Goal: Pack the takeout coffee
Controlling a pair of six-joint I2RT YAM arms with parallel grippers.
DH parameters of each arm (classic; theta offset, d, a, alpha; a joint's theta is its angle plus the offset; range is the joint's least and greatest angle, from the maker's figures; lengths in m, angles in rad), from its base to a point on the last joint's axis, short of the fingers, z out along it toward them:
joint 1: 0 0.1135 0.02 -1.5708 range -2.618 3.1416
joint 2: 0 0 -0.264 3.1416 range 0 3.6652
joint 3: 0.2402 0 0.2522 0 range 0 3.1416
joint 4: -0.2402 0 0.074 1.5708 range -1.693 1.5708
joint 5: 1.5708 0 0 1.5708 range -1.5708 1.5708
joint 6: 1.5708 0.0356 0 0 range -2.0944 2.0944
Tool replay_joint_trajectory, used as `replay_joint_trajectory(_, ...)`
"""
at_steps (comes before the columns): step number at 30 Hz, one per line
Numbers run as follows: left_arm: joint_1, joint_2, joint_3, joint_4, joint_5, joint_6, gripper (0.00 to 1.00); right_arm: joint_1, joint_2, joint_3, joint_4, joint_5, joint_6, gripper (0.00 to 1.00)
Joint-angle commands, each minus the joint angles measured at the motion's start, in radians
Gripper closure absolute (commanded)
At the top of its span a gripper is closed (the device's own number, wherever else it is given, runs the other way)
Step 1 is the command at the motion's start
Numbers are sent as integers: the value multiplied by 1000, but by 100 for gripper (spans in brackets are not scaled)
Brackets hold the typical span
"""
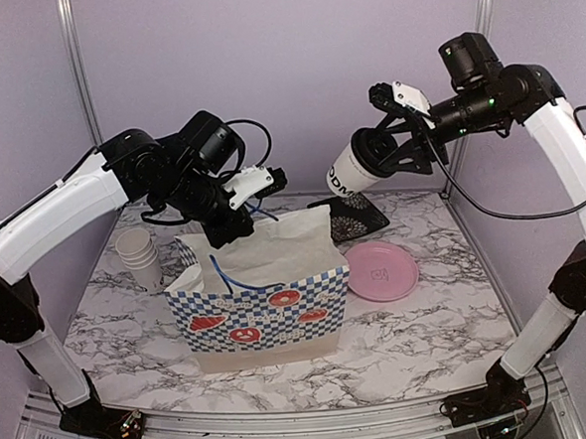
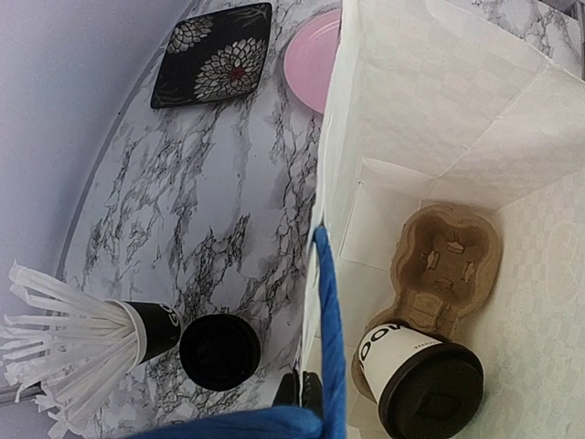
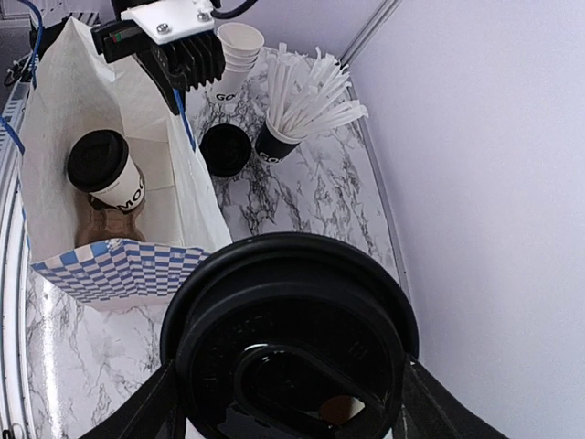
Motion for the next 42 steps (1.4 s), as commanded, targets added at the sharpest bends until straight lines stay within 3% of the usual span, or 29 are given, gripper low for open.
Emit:
replay_joint_trajectory(1,3,27,70,3,30,-45,100,39,42,101,-32,-39,16,38)
replay_joint_trajectory(11,4,106,147,0,-6,-71,100,317,36,44,-49,143,15,38)
replay_joint_trajectory(21,4,125,182,-15,-11,-64,100,423,69,128,-64,275,11,39)
replay_joint_trajectory(25,4,116,182,-15,-14,-77,100,483,77,61,-57,350,18,40)
replay_joint_trajectory(34,3,76,158,-17,-5,-87,97,498,193,79,-58,432,33,42)
replay_joint_trajectory(39,4,61,155,-17,-4,-91,87,508,230,74,-65,464,54,43)
replay_joint_trajectory(42,3,43,167,-16,-23,-101,63,532,218,41,-64,481,62,43)
